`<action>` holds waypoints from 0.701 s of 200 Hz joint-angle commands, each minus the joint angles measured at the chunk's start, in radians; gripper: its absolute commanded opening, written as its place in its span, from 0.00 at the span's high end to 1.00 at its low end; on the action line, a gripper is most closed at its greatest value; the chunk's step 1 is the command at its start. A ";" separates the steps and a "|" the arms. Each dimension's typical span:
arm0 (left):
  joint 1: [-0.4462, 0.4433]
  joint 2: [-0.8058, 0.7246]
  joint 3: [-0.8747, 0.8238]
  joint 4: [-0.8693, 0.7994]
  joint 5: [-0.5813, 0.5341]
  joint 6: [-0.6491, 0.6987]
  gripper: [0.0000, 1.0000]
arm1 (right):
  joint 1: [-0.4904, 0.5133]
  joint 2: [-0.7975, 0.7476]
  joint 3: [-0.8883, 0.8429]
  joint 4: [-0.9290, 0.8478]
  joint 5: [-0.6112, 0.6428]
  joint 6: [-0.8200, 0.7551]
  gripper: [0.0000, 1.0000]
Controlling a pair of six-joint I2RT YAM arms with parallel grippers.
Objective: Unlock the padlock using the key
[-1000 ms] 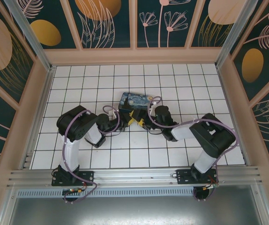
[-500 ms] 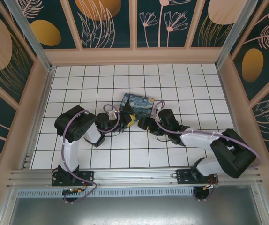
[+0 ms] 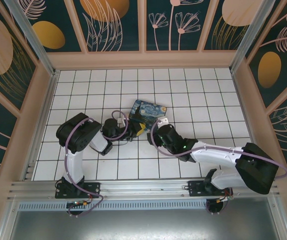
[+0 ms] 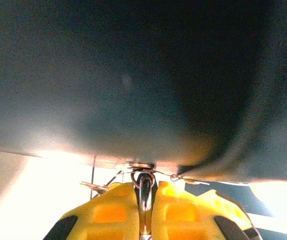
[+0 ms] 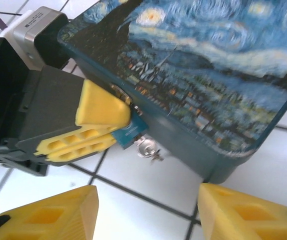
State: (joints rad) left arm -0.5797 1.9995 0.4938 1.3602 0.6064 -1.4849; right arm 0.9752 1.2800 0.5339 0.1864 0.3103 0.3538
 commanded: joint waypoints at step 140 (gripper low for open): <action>0.006 -0.088 0.023 -0.064 0.049 0.038 1.00 | 0.118 0.284 0.081 0.091 0.370 -0.267 0.52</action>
State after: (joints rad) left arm -0.5785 1.9377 0.5049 1.2709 0.6289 -1.4727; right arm 1.0821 1.5459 0.5797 0.2443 0.6331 0.1223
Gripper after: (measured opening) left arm 0.098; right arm 0.482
